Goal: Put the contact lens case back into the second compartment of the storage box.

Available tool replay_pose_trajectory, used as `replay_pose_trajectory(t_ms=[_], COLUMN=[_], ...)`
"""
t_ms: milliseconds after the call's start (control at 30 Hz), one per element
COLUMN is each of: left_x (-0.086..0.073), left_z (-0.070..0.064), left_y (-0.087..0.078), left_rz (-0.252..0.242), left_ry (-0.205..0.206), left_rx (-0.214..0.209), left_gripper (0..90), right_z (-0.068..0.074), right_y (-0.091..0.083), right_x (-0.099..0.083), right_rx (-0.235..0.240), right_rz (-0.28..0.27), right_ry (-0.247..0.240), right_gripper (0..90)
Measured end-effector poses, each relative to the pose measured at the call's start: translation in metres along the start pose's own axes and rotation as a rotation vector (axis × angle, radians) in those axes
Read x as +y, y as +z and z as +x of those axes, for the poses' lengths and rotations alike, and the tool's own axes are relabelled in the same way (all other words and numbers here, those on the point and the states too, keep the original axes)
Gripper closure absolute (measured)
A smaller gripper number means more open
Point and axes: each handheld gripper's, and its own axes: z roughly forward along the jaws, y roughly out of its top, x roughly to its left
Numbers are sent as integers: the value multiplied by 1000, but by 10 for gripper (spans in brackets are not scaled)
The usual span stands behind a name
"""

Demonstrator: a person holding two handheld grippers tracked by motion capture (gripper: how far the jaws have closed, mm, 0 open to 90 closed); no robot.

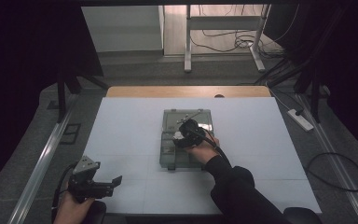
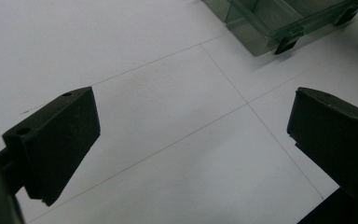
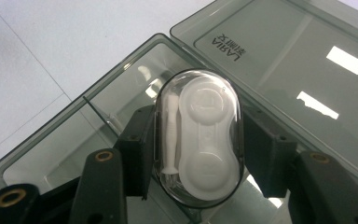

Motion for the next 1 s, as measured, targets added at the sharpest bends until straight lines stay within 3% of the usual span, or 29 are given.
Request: replay_pose_trajectory(t_ms=[267,1000], left_x=[0,0], left_z=[0,0], left_y=[0,0], left_rz=[2,2], left_ry=[-1,0], left_rx=[0,1], left_gripper=[23,23], right_z=[1,2], right_y=[-1,-18], right_x=[0,-3], right_rx=[1,84], right_rz=[-3,18], right_ry=[-6,-19], right_gripper=[365,131])
